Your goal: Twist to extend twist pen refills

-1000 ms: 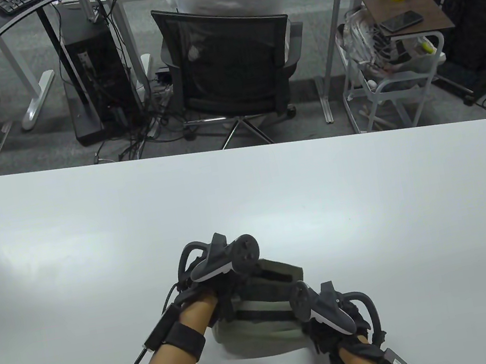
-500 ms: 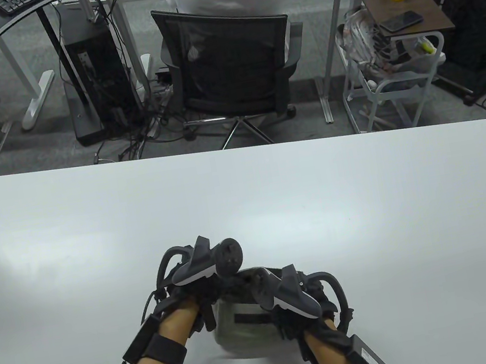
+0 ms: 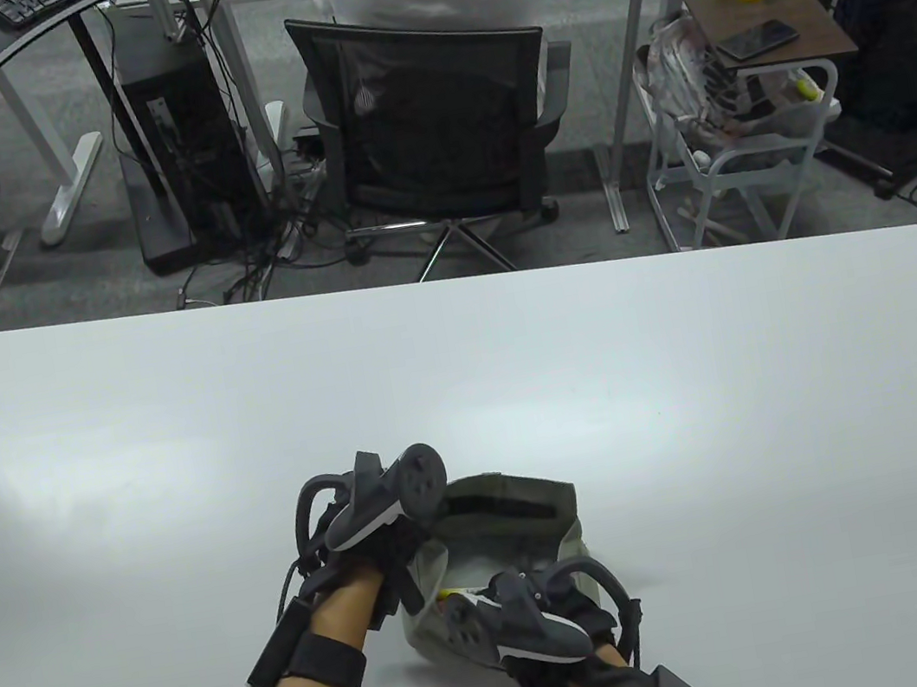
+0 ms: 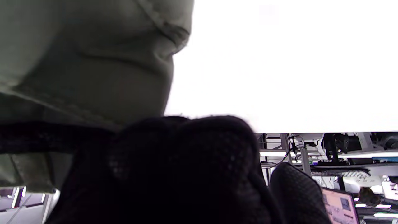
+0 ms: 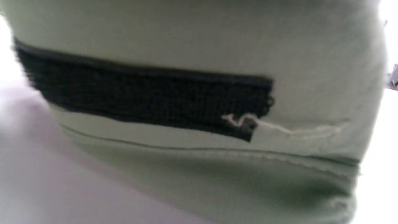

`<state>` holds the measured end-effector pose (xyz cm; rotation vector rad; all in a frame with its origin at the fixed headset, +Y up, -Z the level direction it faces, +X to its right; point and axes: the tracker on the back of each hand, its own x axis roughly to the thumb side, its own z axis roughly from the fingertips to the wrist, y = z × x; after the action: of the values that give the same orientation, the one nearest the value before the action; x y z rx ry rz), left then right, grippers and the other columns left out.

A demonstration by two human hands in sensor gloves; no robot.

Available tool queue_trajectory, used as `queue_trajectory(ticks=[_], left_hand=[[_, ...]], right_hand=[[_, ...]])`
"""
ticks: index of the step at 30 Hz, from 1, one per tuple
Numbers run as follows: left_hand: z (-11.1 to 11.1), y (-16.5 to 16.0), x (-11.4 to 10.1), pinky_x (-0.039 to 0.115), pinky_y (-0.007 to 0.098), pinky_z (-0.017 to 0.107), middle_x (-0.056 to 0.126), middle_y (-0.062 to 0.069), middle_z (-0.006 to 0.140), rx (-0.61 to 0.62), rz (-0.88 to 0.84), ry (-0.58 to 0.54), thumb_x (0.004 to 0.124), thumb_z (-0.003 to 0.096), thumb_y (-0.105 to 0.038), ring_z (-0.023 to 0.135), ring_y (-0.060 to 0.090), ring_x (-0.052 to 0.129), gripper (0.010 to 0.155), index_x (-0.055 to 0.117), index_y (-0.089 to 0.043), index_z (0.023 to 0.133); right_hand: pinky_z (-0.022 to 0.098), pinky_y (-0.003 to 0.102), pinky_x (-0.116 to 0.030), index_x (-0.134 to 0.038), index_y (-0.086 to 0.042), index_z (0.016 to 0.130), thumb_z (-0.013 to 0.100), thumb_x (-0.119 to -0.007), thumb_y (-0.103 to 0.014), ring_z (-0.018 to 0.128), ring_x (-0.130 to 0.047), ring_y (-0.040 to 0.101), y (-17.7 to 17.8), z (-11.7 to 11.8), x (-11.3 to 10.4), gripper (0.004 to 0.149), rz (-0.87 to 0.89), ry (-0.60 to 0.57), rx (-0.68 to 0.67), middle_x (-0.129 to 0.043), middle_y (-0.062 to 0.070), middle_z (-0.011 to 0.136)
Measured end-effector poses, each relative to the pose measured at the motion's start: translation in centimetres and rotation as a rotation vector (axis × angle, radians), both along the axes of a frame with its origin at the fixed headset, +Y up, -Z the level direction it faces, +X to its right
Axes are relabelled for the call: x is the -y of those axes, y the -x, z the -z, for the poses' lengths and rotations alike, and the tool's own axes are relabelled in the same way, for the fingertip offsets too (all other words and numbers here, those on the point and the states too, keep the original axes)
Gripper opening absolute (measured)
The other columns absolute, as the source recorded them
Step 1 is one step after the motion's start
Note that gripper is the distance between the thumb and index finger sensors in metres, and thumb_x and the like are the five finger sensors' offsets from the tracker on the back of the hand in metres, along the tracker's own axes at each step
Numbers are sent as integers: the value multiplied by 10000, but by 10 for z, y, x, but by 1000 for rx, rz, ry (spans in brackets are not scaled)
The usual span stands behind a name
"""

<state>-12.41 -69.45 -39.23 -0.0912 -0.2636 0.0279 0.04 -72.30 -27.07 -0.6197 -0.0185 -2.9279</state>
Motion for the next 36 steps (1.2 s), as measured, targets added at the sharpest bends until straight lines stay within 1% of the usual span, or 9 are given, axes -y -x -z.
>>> queue_trajectory(ticks=[2, 4, 7, 9, 11, 14, 22, 26, 36], left_hand=[[0, 1, 0, 682, 615, 648, 1066, 5, 444, -12, -11, 3, 872, 471, -424, 305, 170, 1062, 459, 953, -117, 804], [0, 3, 0, 682, 615, 648, 1070, 5, 447, -13, -23, 4, 870, 474, -421, 310, 169, 1067, 457, 954, -116, 803], [0, 7, 1, 684, 615, 645, 1073, 8, 450, -22, -52, 7, 866, 477, -420, 310, 170, 1070, 459, 954, -112, 805], [0, 8, 2, 684, 614, 646, 1073, 11, 453, -21, -65, 9, 865, 478, -418, 313, 171, 1071, 459, 954, -109, 805], [0, 8, 3, 681, 617, 647, 1073, 10, 456, -17, -64, 7, 863, 479, -418, 316, 171, 1071, 460, 951, -109, 809], [0, 8, 3, 680, 618, 648, 1073, 9, 455, -9, -63, 1, 863, 478, -418, 318, 172, 1071, 456, 953, -114, 805], [-1, 9, 4, 673, 622, 651, 1073, 10, 466, -1, -74, -11, 860, 479, -415, 330, 173, 1072, 457, 947, -118, 814], [-1, 9, 5, 669, 625, 654, 1073, 13, 474, -4, -82, -22, 857, 480, -404, 339, 176, 1072, 454, 942, -124, 827], [-2, 9, 4, 639, 650, 666, 1066, 10, 517, 7, -98, -54, 850, 485, -387, 390, 189, 1070, 441, 925, -159, 855]], right_hand=[[485, 383, -843, -719, -257, 941, 208, -908, -475, 622, -943, 149, -1, 3, 5, 787, 5, -18, 7, -838, 29, 892], [478, 352, -844, -539, -195, 1037, 195, -888, -513, 692, -904, 178, -5, 11, 14, 966, -14, 59, 58, -631, 121, 1062], [418, 310, -854, -462, -157, 1055, 184, -862, -537, 674, -898, 189, -12, 20, 24, 1031, 6, 153, 138, -520, 183, 1095], [363, 282, -867, -529, -175, 1037, 229, -781, -557, 601, -928, 162, -16, 23, 28, 929, 36, 181, 152, -620, 153, 1059], [324, 285, -865, -615, -205, 998, 323, -707, -483, 540, -940, 163, -18, 25, 29, 736, 94, 182, 181, -684, 114, 1020], [274, 275, -871, -760, -239, 901, 363, -780, -330, 469, -959, 150, -14, 26, 33, 546, 87, 129, 192, -811, 59, 906], [240, 273, -861, -813, -252, 849, 325, -823, -330, 396, -962, 105, -11, 33, 34, 530, 77, 112, 224, -857, 44, 792], [211, 262, -864, -888, -266, 744, 310, -836, -336, 337, -977, 101, -12, 33, 33, 443, 76, 95, 226, -890, 32, 716], [248, 280, -858, -897, -313, 738, 317, -802, -333, 409, -966, 132, -16, 31, 23, 432, 28, -20, 253, -891, -11, 775]])
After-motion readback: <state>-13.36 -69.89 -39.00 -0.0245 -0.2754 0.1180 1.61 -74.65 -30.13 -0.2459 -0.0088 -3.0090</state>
